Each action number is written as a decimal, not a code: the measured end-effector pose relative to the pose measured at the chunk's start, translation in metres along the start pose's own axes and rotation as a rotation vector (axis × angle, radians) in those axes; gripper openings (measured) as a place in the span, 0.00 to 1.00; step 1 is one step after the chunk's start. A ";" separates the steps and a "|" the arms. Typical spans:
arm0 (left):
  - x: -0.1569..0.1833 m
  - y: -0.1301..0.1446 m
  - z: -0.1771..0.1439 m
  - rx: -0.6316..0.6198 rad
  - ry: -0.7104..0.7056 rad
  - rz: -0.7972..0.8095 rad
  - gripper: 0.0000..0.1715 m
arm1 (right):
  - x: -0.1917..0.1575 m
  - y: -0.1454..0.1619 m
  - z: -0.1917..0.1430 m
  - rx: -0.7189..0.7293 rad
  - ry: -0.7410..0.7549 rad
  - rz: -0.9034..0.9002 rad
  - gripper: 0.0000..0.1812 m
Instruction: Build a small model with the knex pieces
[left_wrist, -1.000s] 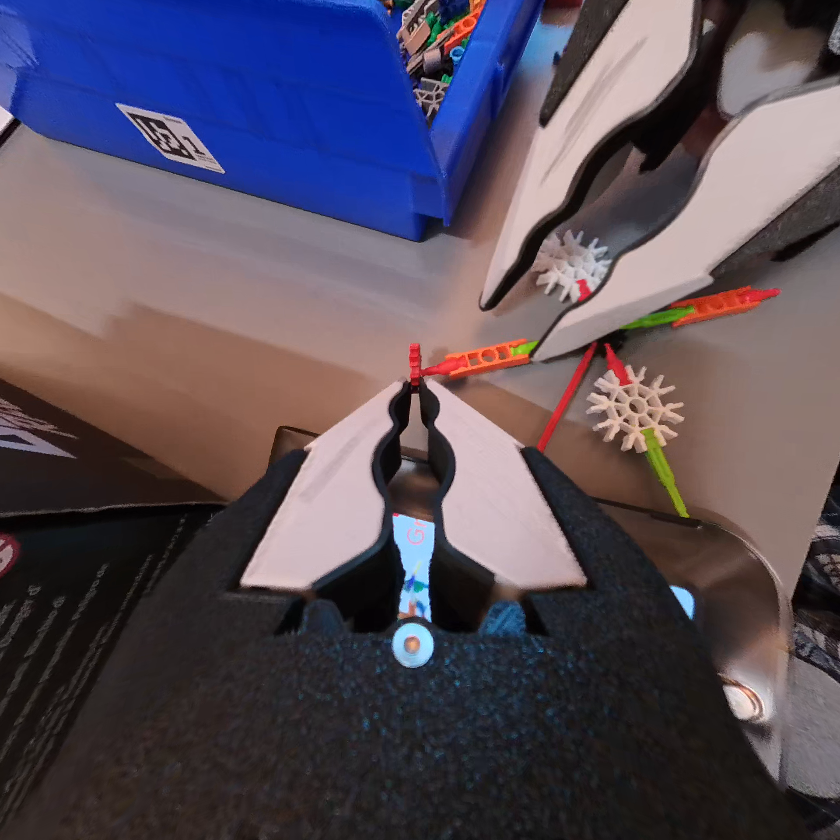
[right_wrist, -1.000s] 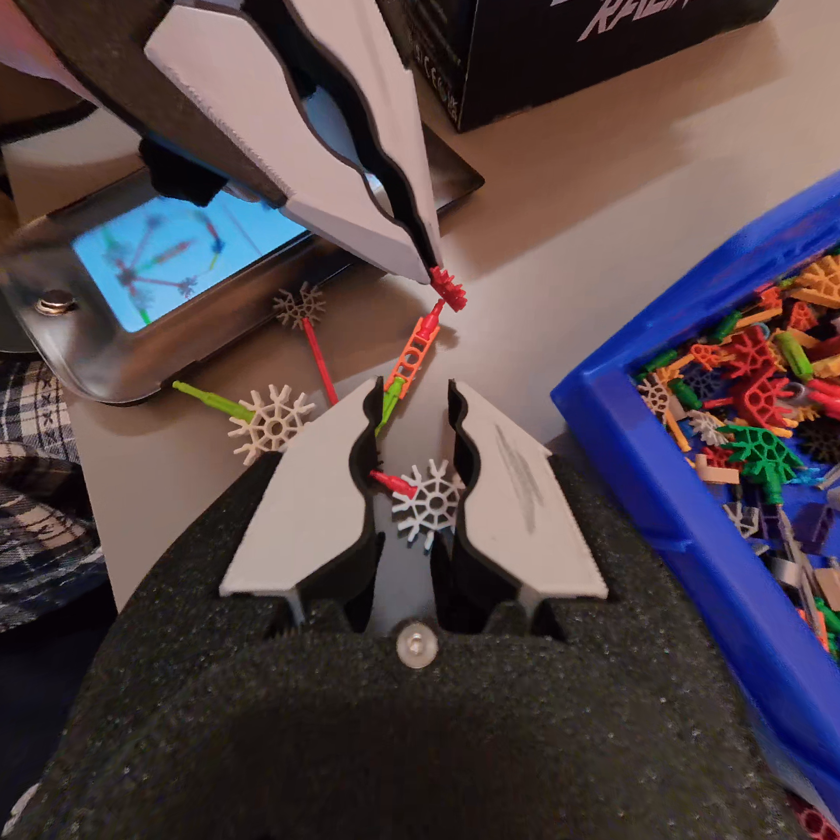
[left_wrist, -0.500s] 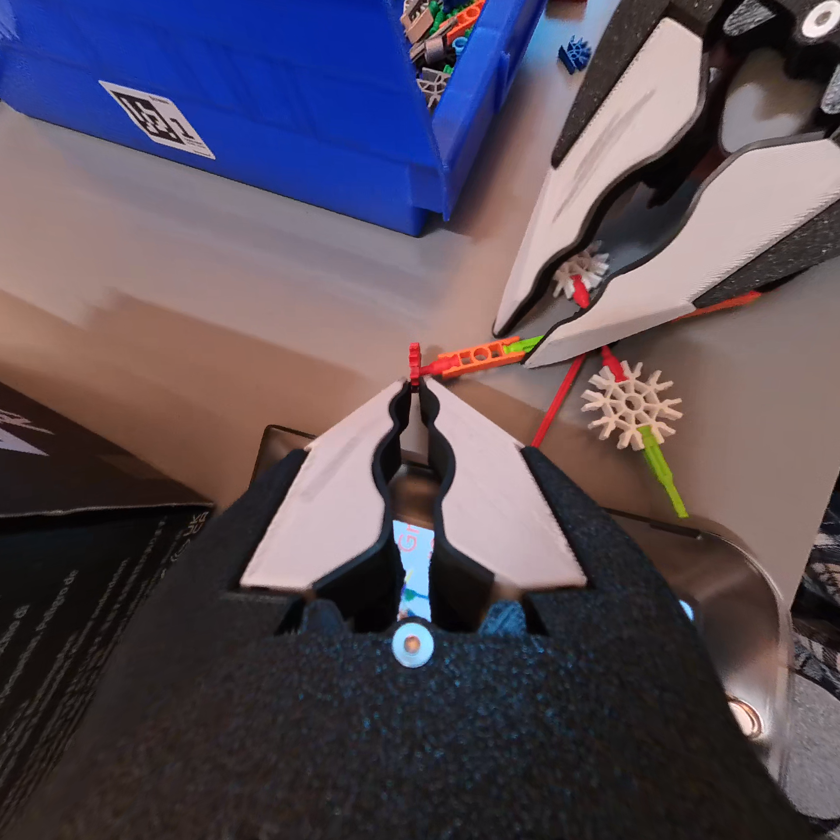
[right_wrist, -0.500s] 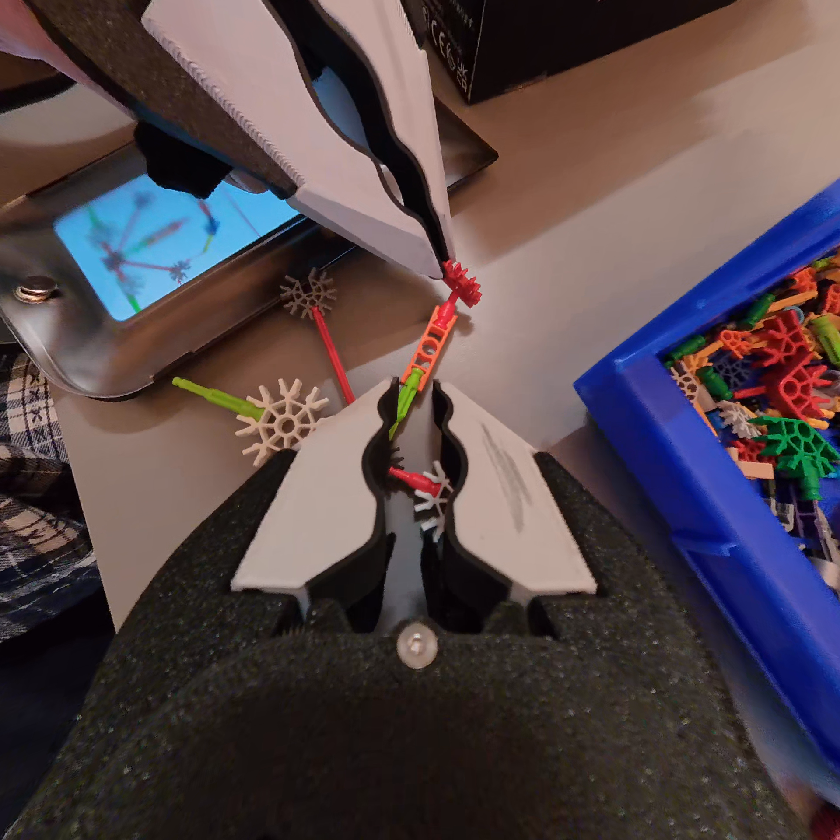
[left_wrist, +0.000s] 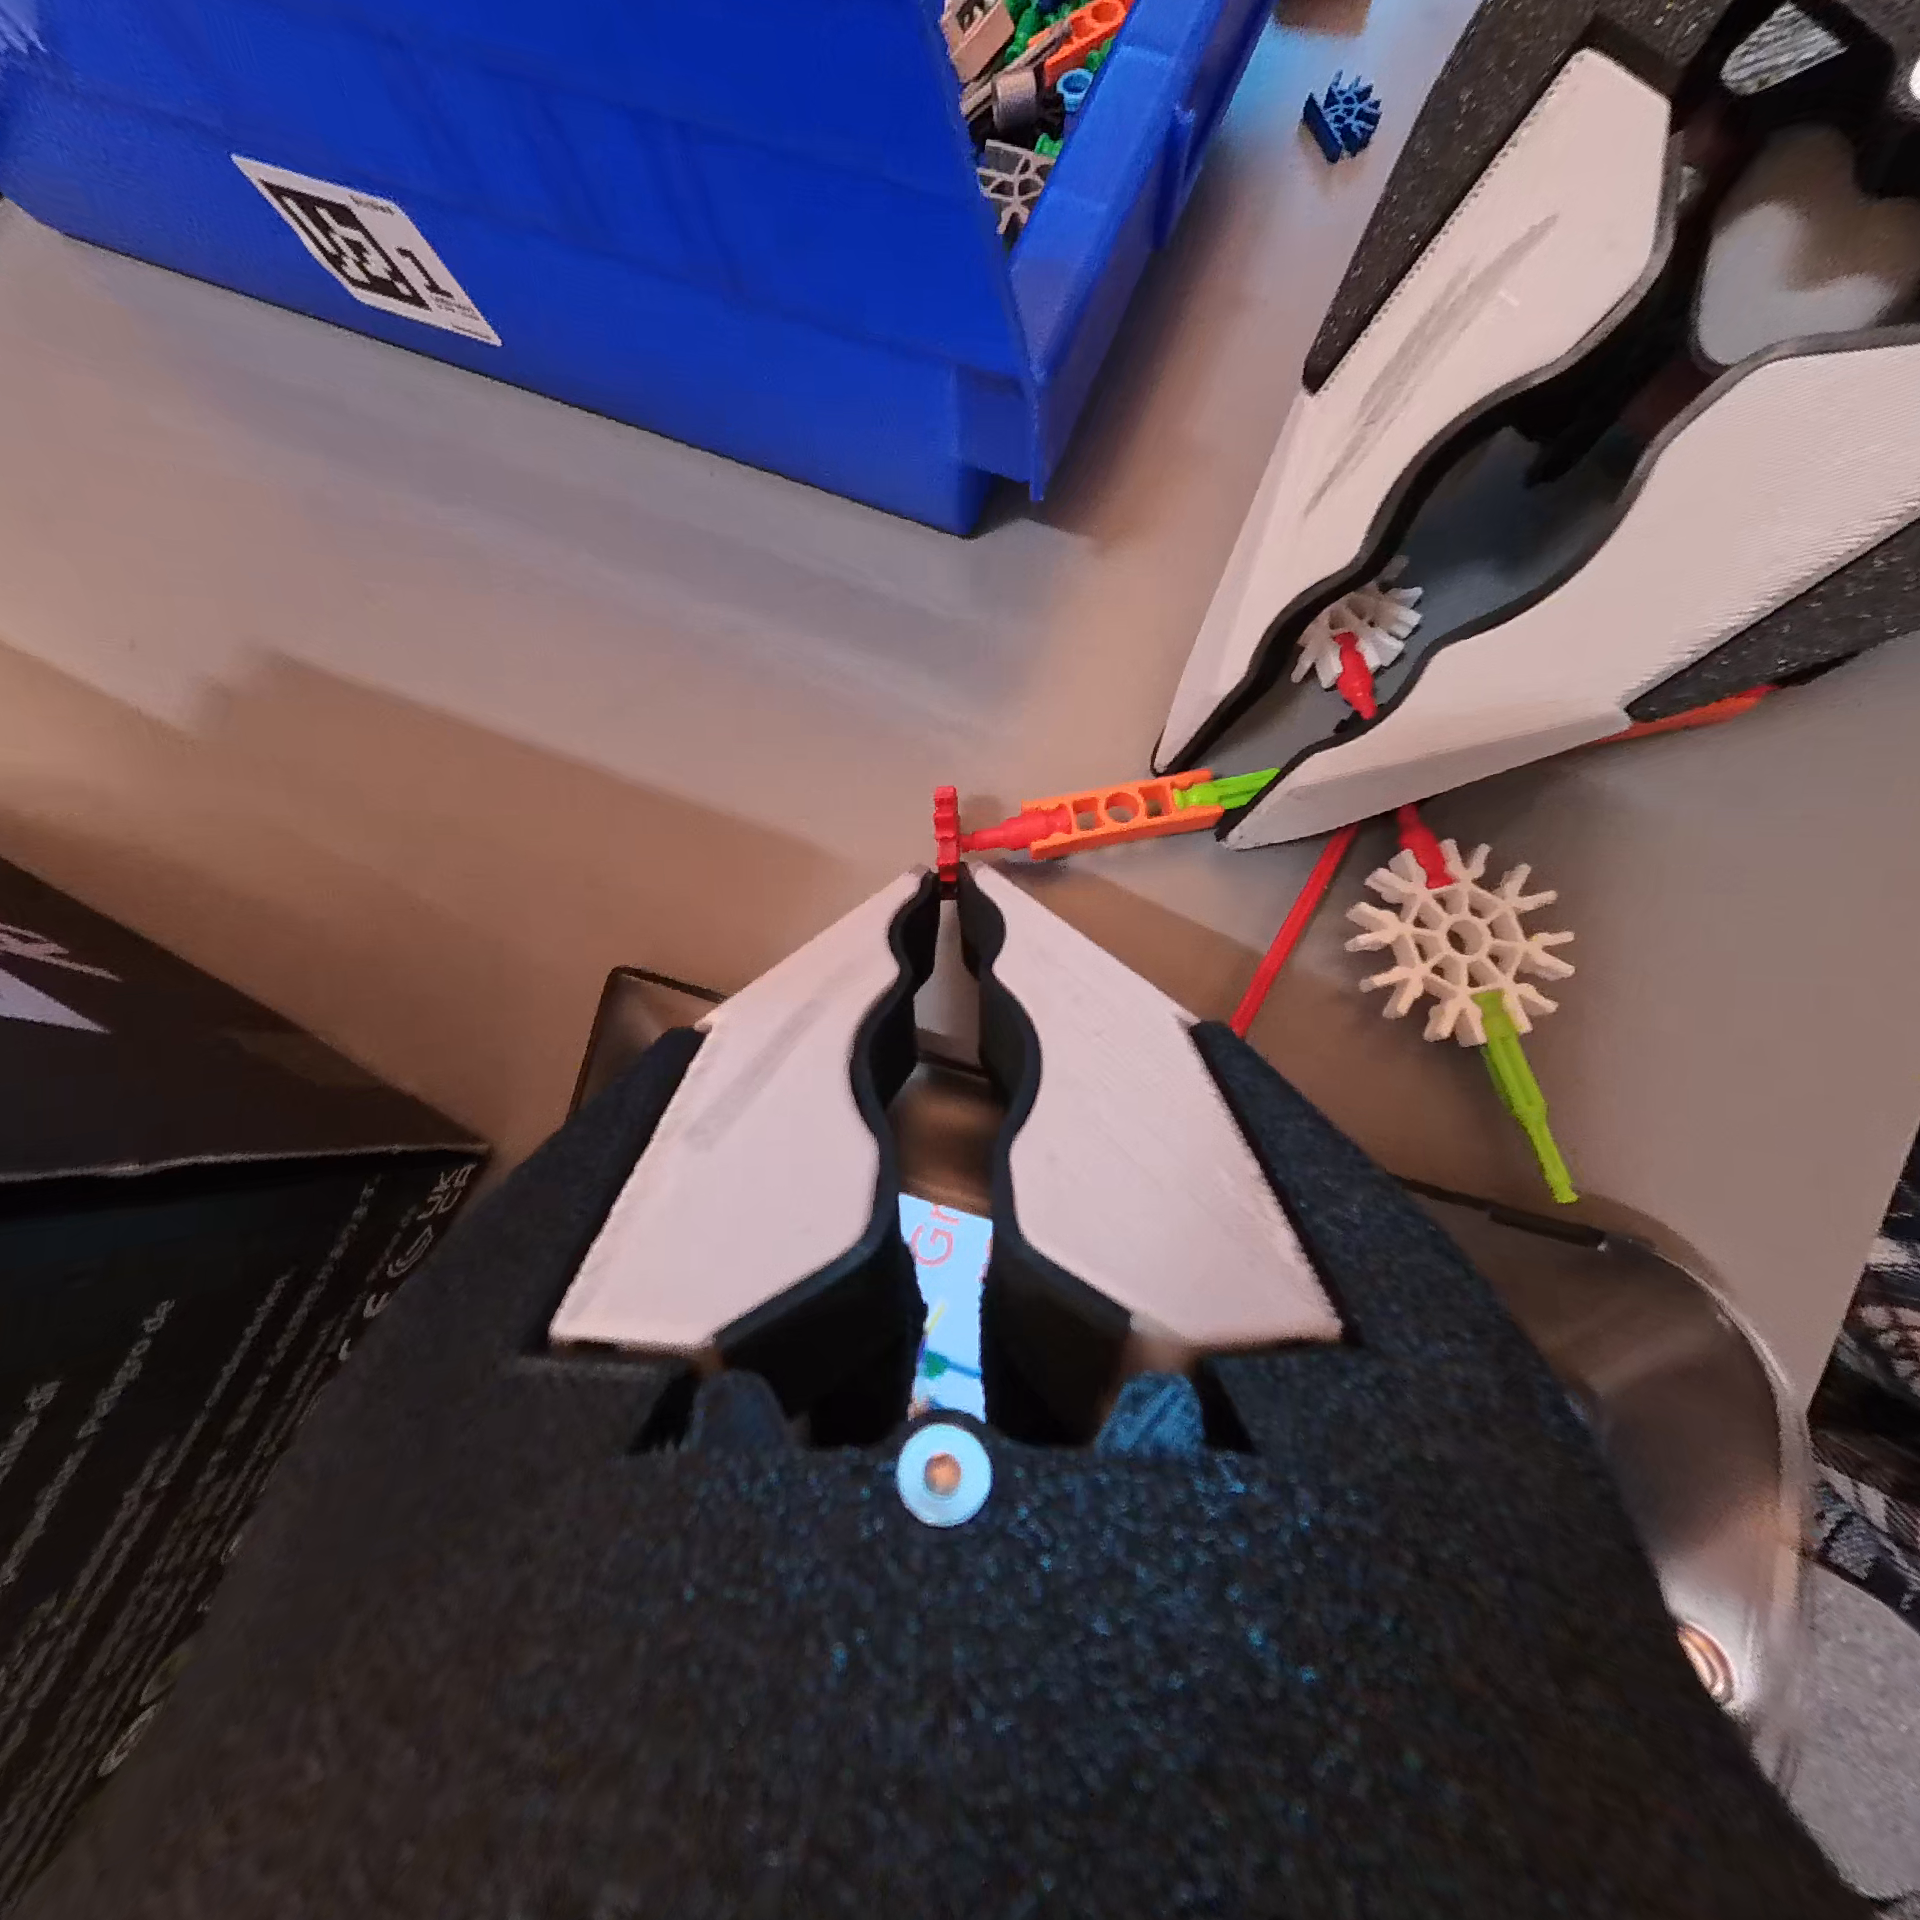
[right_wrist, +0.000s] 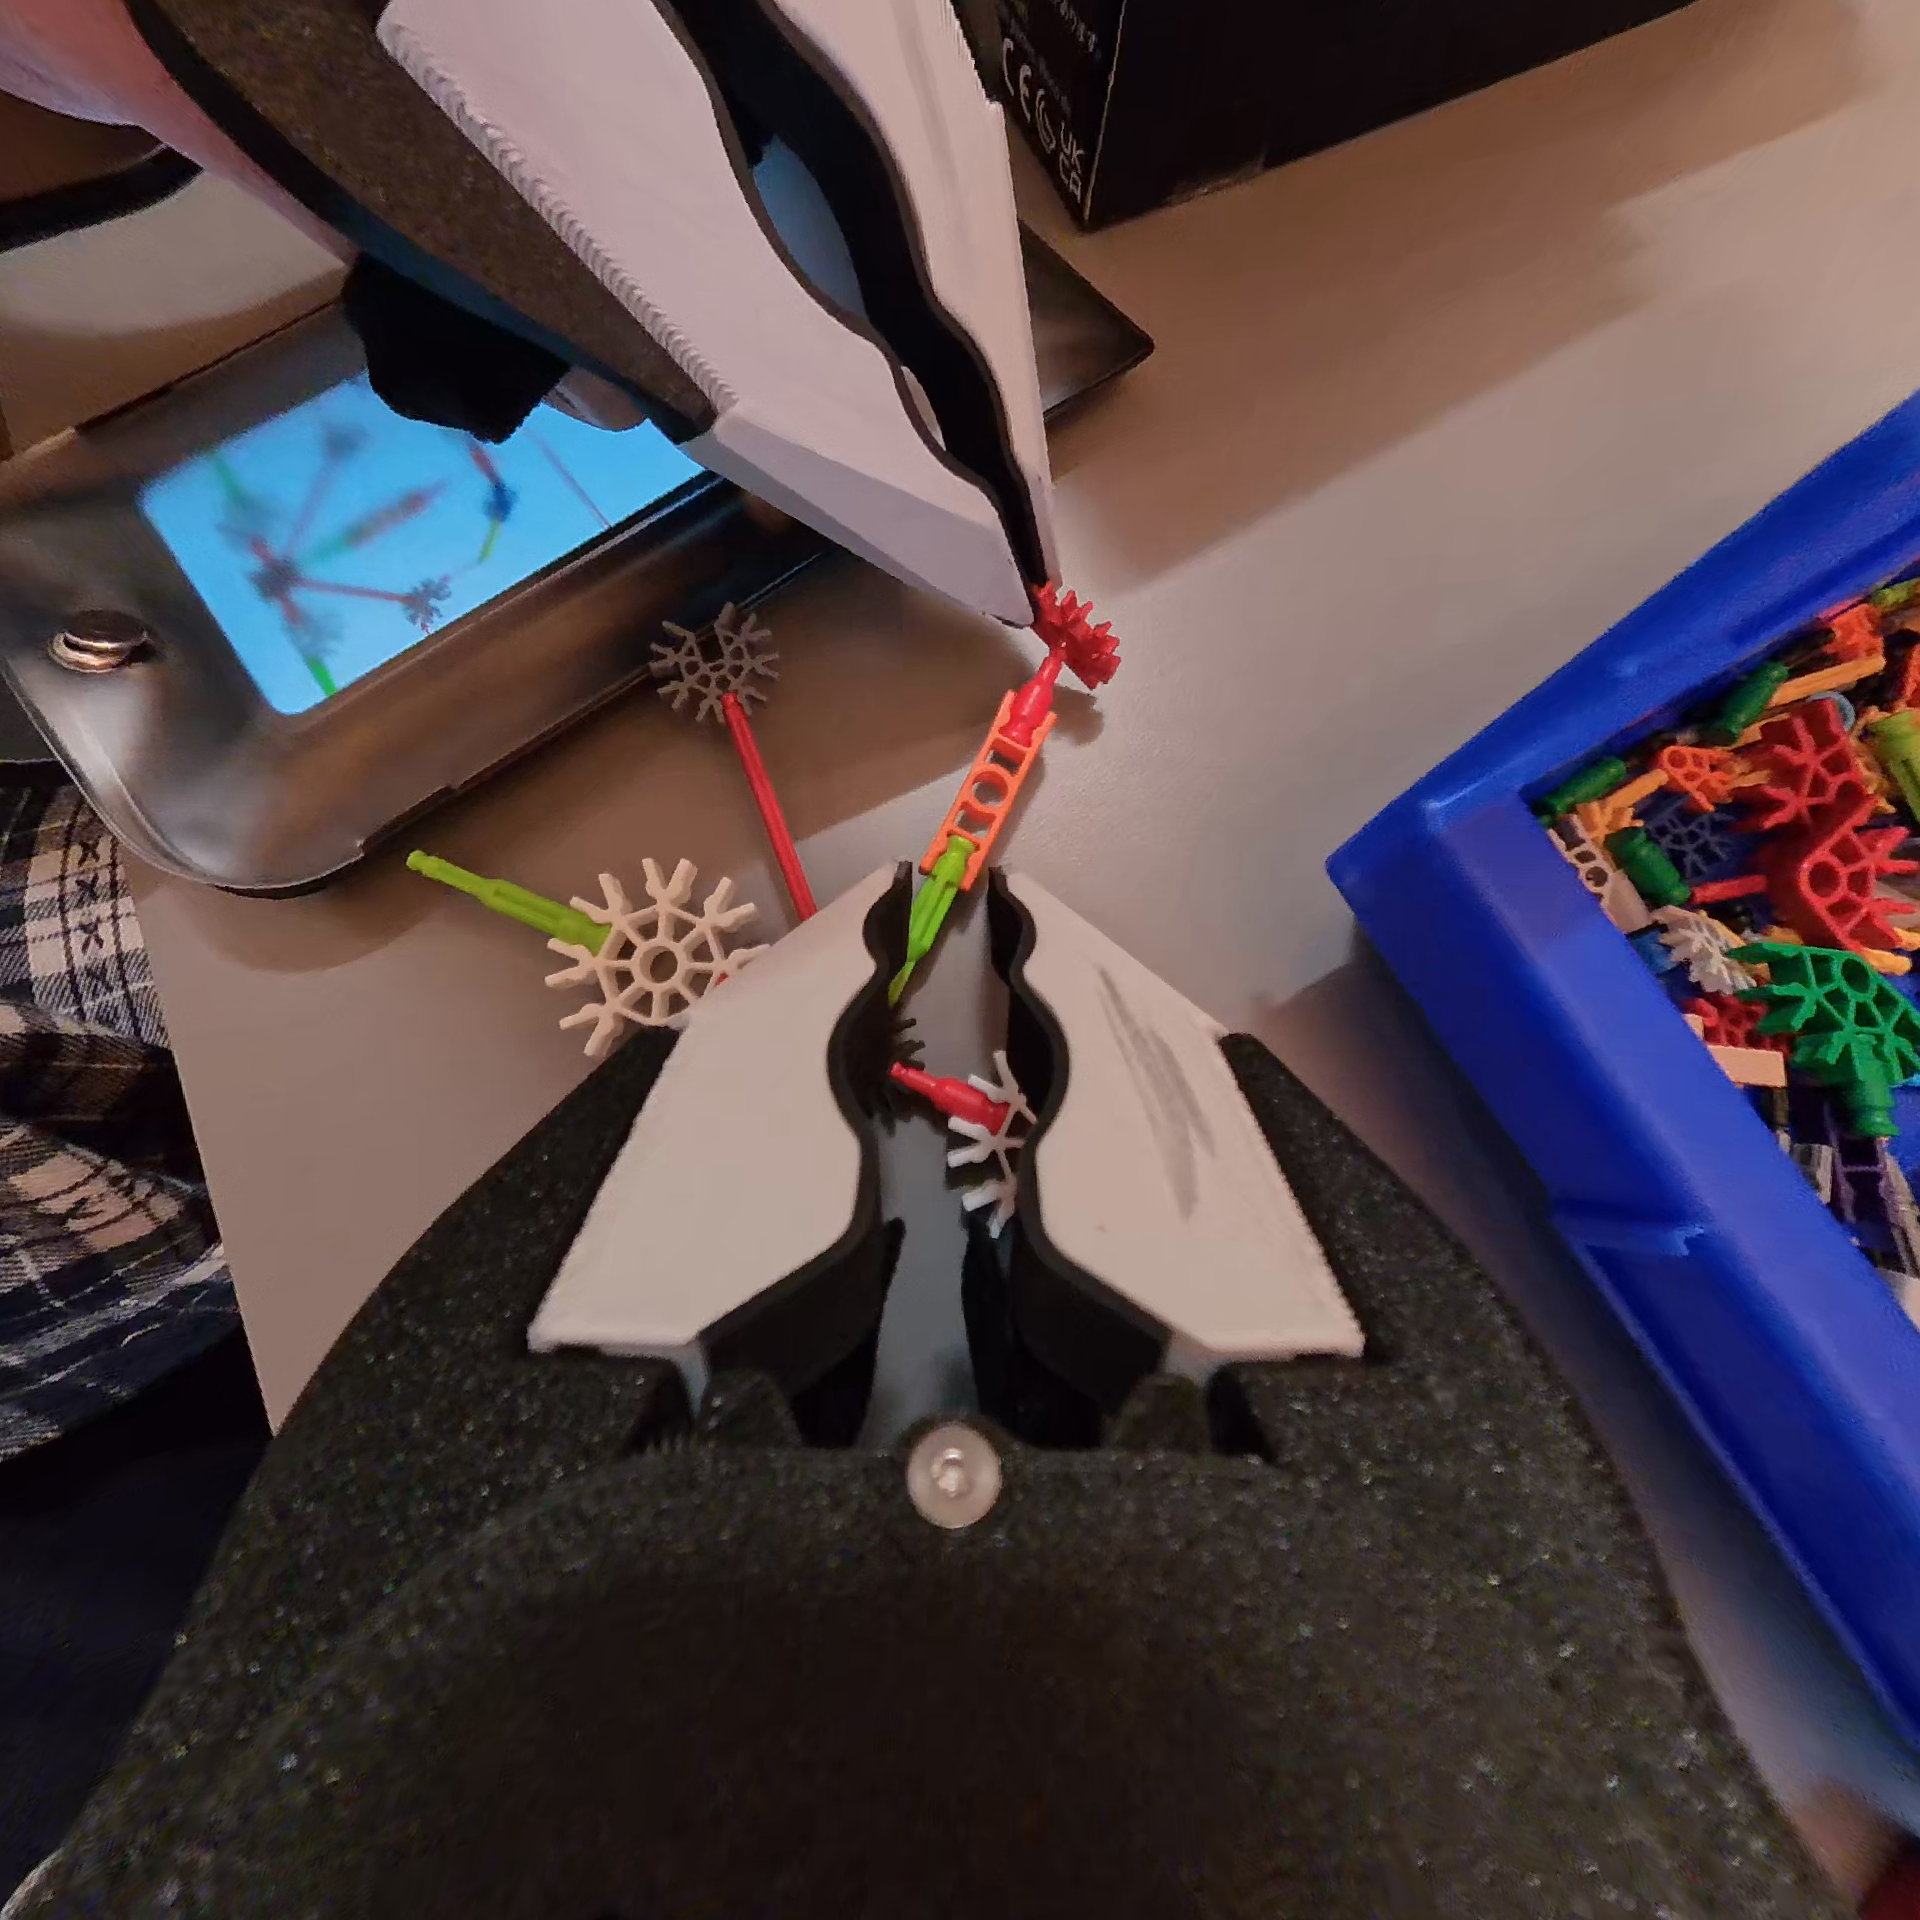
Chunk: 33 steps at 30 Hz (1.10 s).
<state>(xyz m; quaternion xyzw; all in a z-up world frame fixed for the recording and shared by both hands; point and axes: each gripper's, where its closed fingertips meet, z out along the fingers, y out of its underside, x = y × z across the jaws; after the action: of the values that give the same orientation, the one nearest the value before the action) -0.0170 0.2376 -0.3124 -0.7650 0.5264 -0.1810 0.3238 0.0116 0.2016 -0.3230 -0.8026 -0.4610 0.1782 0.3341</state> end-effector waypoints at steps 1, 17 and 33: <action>0.001 0.000 0.000 0.001 0.006 -0.001 0.01 | 0.000 0.000 0.000 0.002 -0.001 0.000 0.07; 0.015 0.000 0.000 -0.023 0.062 0.012 0.02 | -0.001 0.002 -0.001 0.006 -0.001 -0.002 0.08; 0.019 0.005 -0.006 -0.075 0.112 0.047 0.11 | -0.001 0.007 -0.005 -0.002 0.001 -0.016 0.07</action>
<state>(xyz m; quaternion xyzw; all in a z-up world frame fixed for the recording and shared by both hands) -0.0171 0.2168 -0.3124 -0.7526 0.5681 -0.1960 0.2692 0.0182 0.1965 -0.3239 -0.7992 -0.4675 0.1746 0.3349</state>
